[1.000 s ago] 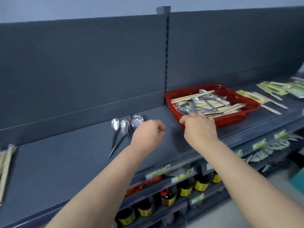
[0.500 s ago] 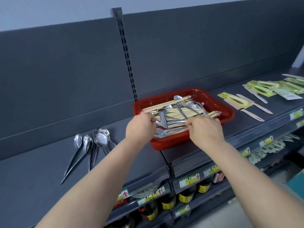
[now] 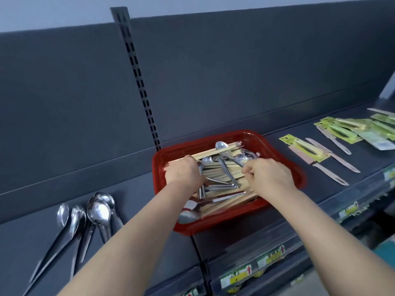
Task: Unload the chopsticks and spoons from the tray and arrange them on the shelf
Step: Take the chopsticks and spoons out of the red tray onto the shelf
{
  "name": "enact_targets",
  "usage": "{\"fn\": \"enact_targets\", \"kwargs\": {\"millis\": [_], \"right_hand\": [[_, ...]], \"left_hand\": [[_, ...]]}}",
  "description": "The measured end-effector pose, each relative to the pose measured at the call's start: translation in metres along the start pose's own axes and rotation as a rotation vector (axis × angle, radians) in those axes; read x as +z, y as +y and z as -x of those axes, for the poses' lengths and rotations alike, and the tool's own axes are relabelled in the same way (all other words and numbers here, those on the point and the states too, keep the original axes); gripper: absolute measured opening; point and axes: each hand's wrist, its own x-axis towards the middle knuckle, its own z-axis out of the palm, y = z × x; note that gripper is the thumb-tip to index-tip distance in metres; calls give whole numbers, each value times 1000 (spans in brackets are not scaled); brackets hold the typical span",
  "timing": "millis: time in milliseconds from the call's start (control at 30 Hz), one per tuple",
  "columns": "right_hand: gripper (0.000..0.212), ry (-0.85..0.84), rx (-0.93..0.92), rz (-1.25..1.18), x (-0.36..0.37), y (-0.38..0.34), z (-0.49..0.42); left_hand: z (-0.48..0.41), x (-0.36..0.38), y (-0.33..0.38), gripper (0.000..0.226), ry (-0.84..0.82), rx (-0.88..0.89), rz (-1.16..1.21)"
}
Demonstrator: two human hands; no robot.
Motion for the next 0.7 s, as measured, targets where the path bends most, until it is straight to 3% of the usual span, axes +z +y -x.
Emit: {"fn": "enact_targets", "kwargs": {"millis": [167,333,467,600,700], "right_hand": [[11,-95,-98,-42,11,-16,-36],[44,-186,-146,-18,22,-19,-58],[22,-262,-176,-108,11,-8,-65],[20,-302,-188,-228,-4,9,-69],[11,-323,-182,-257,-8,23,-72]], "left_hand": [[-9,0,0,50,50,-101,389],[-12,-2,0,17,169,-103,476],[-10,2,6,17,148,-125,322],[-8,7,19,23,119,-165,92],[-13,7,26,26,77,-210,80]]}}
